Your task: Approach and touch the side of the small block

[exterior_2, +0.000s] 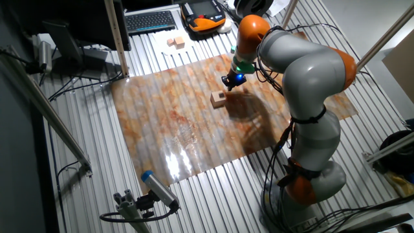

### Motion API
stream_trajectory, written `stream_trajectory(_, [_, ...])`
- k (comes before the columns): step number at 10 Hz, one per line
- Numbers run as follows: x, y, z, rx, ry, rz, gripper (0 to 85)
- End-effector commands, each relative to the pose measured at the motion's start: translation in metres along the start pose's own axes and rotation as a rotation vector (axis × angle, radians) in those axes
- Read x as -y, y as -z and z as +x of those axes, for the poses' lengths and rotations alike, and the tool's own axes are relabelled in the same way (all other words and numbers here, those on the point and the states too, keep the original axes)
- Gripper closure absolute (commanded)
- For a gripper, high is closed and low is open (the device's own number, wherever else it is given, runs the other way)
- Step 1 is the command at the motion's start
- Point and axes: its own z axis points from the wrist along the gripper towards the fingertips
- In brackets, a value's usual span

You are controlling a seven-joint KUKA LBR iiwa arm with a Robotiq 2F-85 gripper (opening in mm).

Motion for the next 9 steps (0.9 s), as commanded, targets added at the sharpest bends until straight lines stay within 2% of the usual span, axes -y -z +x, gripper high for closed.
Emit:
stream_trajectory(1, [0.0002, 0.0009, 0.0003, -0.001, -0.003, 0.000, 85.0])
stream_trajectory(9, [0.0009, 0.0032, 0.0021, -0.002, 0.003, -0.003, 85.0])
